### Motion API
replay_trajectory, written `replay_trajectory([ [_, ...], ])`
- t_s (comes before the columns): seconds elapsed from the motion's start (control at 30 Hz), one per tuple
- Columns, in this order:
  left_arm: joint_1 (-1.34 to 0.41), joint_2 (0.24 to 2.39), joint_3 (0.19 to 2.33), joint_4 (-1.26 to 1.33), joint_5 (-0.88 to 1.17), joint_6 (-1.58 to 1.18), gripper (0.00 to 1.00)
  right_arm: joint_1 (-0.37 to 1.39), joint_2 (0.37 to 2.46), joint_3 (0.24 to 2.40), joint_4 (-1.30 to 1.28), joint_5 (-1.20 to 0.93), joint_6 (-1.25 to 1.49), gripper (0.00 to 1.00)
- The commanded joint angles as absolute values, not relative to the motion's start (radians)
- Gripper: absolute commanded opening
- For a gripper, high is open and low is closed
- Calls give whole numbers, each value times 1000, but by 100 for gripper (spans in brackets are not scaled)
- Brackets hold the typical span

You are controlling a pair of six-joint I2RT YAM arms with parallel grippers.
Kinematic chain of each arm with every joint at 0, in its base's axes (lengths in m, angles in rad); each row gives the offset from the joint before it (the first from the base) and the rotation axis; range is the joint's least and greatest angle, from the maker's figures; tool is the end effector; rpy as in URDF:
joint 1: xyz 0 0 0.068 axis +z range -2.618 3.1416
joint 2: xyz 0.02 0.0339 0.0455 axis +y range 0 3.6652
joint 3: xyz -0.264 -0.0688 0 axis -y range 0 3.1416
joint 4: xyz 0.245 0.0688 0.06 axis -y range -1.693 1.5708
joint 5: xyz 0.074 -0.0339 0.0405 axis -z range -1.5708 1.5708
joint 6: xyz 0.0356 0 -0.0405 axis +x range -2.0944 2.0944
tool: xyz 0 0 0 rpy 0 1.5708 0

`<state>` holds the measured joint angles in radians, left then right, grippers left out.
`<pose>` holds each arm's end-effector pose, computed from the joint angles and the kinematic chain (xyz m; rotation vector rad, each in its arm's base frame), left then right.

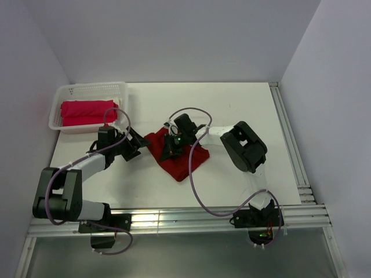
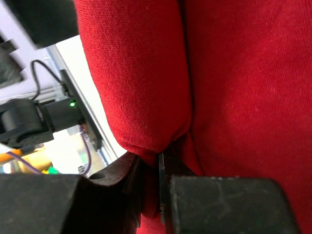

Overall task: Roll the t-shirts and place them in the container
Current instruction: Roll the tshirt

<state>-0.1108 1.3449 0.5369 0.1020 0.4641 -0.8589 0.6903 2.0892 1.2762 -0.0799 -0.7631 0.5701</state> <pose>0.2507 -0.0439 0.1665 -0.6304 2.3192 -1.0134 0.3123 0.2898 0.1284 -0.5390 2.6504 1.4244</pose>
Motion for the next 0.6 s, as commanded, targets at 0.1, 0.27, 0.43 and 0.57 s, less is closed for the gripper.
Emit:
replay_trajectory([
  [0.1,-173,1469,574,359,411,-902,91,675,2146,1292,-34,-824,594,0],
  [0.27,-235,1549,624,377,361,-914,93,667,2158,1315,-43,-836,597,0],
  [0.43,-264,1604,652,385,310,-939,92,661,2167,1319,-45,-856,595,0],
  [0.57,-267,1654,693,347,281,-940,67,658,2163,1290,-17,-871,607,0],
])
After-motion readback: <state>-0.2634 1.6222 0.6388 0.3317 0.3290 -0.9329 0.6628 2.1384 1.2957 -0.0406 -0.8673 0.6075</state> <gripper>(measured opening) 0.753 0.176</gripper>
